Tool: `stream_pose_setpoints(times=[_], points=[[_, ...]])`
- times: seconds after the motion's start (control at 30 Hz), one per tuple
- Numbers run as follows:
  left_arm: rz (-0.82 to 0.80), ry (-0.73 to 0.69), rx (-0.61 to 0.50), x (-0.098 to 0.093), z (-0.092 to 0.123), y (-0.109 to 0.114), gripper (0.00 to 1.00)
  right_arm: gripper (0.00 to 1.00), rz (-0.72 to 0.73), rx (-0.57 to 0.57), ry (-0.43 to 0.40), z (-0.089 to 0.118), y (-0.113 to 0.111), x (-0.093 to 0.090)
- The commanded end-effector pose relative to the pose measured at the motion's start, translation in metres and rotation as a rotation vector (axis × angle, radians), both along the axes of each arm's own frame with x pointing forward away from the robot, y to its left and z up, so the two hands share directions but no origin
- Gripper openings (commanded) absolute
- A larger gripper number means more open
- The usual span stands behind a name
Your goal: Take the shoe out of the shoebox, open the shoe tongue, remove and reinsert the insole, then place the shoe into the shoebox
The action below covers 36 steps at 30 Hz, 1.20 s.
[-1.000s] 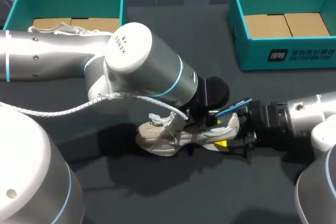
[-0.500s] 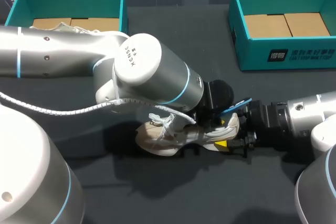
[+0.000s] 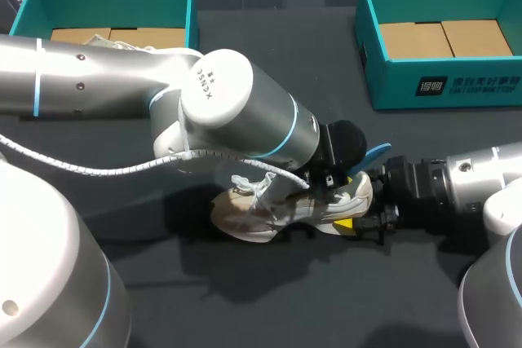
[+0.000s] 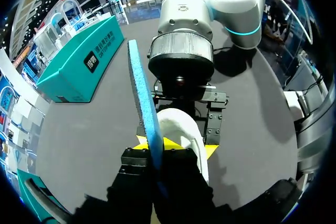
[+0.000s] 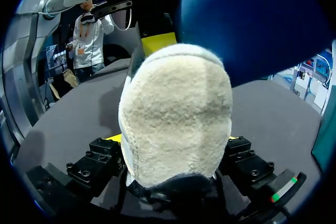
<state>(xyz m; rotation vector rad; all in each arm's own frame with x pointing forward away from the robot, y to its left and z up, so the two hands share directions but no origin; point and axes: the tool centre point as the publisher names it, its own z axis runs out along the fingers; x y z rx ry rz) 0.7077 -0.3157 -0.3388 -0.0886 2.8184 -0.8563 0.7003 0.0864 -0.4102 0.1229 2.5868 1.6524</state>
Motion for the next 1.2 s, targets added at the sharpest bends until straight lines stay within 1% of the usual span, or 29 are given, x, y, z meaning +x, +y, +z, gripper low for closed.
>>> stream_pose_setpoints(times=[0.03, 0.23, 0.3, 0.87, 0.93, 1.0, 1.03, 1.2], points=[[-0.029, 0.038, -0.013, -0.004, 0.018, 0.005, 0.0, 0.0, 0.0, -0.003, 0.0, -0.001, 0.0, 0.0], [-0.068, 0.119, -0.044, -0.017, 0.052, -0.002, 0.0, 0.0, 0.0, -0.003, 0.0, -0.001, 0.0, 0.0], [-0.062, 0.129, -0.054, -0.02, 0.067, -0.007, 0.0, 0.0, 0.0, -0.003, 0.0, -0.001, 0.0, 0.0], [-0.062, 0.129, -0.054, -0.02, 0.067, -0.007, 0.0, 0.0, 0.0, -0.003, 0.0, -0.001, 0.0, 0.0], [-0.04, 0.207, -0.128, -0.021, 0.079, -0.003, 0.0, 0.0, 0.0, -0.003, 0.0, -0.001, 0.0, 0.0], [-0.012, 0.249, -0.199, -0.021, 0.095, -0.002, 0.0, 0.0, 0.0, -0.003, 0.0, -0.001, 0.0, 0.0], [-0.004, 0.272, -0.255, -0.022, 0.108, -0.002, 0.0, 0.0, 0.0, -0.003, 0.0, -0.001, 0.0, 0.0], [0.033, 0.33, -0.446, -0.024, 0.159, 0.009, 0.0, 0.0, 0.0, -0.003, 0.0, -0.001, 0.0, 0.0]])
